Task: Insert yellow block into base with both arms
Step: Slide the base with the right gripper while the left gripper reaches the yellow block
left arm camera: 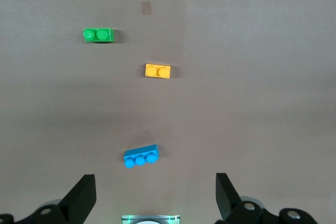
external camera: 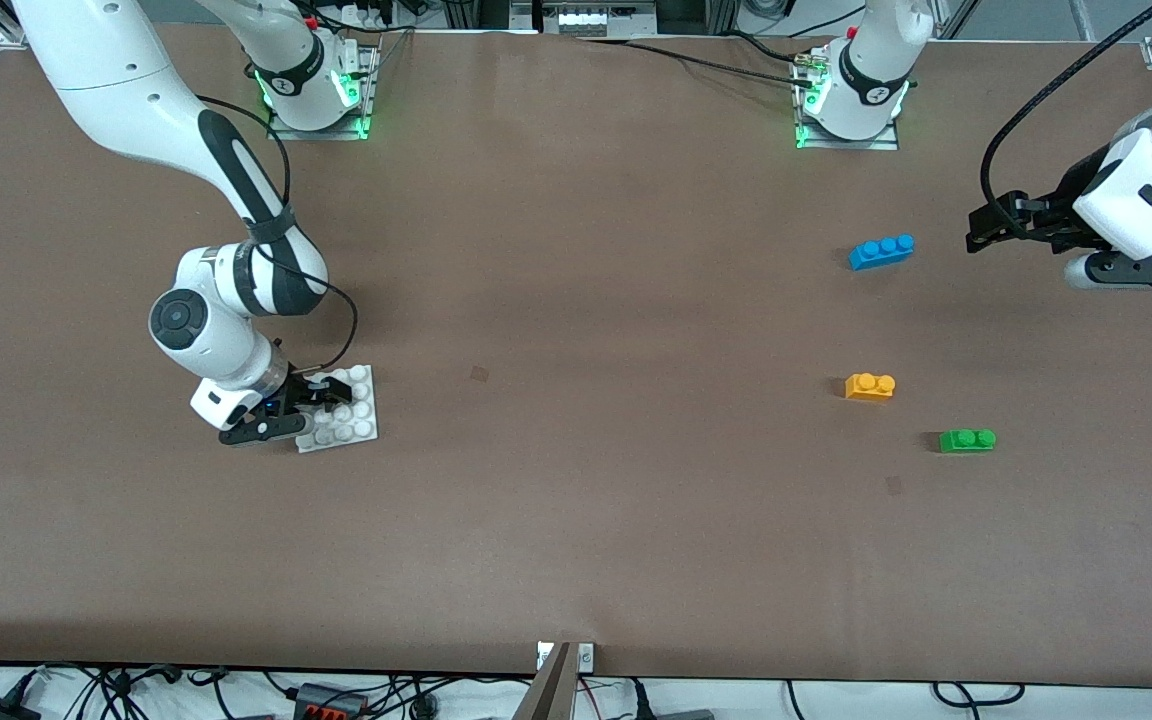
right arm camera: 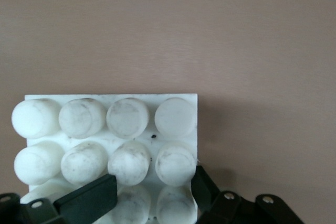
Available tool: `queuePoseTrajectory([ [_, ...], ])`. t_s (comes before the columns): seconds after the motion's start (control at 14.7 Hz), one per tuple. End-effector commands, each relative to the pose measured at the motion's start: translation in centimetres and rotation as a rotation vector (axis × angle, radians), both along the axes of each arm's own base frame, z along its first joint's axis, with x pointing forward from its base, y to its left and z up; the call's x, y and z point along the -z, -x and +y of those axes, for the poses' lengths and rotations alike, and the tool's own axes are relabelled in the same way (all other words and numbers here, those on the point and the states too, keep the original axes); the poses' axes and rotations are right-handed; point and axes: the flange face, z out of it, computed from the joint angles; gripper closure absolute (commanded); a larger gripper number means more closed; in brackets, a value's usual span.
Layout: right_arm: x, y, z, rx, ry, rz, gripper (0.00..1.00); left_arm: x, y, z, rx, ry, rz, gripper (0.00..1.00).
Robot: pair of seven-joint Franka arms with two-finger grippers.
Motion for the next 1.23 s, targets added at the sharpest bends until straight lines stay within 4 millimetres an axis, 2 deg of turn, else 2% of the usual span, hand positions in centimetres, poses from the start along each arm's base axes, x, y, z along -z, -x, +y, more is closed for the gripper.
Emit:
queuePoseTrajectory([
  [0.0,2.5,1.3,4.4,-0.014,-0.013,0.028,0.34,-0.5,-0.3,0.2,0.016,0.005,0.005,0.0],
  [0.14,2.3,1.9,8.6,0.022,-0.023,0.028,0.34,-0.5,-0.3,0.2,0.018,0.005,0.007,0.0],
  [0.48,3.5,3.4,19.8,0.147,-0.059,0.025,0.33,-0.4,-0.3,0.2,0.019,0.005,0.01,0.0],
  [0.75,3.8,5.4,29.4,0.263,-0.111,0.014,0.33,-0.4,-0.3,0.3,0.019,0.005,0.01,0.0],
  [0.89,4.1,6.0,33.1,0.308,-0.141,0.006,0.33,-0.2,-0.3,0.3,0.018,0.003,0.016,0.0],
  [1.16,4.0,7.7,39.1,0.307,-0.197,-0.003,0.33,2.0,-1.4,0.6,0.014,-0.012,0.055,0.0],
])
